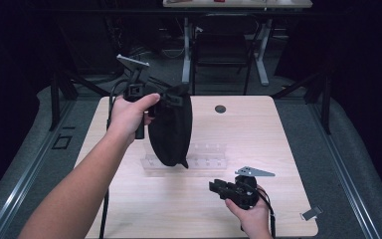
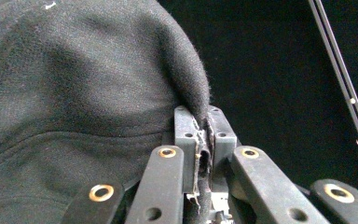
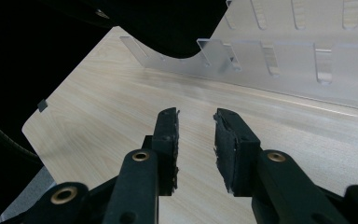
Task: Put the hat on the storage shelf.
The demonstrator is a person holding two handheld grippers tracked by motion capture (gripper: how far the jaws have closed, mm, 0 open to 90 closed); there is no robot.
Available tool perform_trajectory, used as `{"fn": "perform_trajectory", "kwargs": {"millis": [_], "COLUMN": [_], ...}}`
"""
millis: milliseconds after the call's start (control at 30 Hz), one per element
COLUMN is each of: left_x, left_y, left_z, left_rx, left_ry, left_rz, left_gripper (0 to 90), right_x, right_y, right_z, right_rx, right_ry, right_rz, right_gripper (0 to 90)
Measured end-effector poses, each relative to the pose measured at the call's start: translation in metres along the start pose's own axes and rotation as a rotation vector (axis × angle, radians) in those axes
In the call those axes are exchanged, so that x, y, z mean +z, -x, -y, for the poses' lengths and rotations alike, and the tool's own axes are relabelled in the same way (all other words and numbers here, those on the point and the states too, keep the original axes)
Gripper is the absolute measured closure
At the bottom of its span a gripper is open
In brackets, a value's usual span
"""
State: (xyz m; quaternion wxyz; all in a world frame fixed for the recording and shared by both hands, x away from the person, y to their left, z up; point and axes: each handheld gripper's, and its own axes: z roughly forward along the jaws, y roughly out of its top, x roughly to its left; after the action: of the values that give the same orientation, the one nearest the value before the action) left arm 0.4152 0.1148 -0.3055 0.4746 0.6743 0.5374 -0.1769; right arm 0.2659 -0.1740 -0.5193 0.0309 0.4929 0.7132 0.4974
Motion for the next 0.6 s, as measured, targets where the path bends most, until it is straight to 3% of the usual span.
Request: {"fn": "perform_trajectory", "kwargs": {"millis": [600], "left_x": [0.023], "left_y": [0.004], "left_z": [0.001], "left_rx": [0.014], "left_ry": [-0.024], "left_rz": [0.006], "left_gripper": [85.9], "right_x": [-0.007], "right_y": [0.008], "right_z": [0.002], "right_rx": [0.025], "right_ry": [0.02], "right_rz": [0.007], "right_gripper": [69.7]}}
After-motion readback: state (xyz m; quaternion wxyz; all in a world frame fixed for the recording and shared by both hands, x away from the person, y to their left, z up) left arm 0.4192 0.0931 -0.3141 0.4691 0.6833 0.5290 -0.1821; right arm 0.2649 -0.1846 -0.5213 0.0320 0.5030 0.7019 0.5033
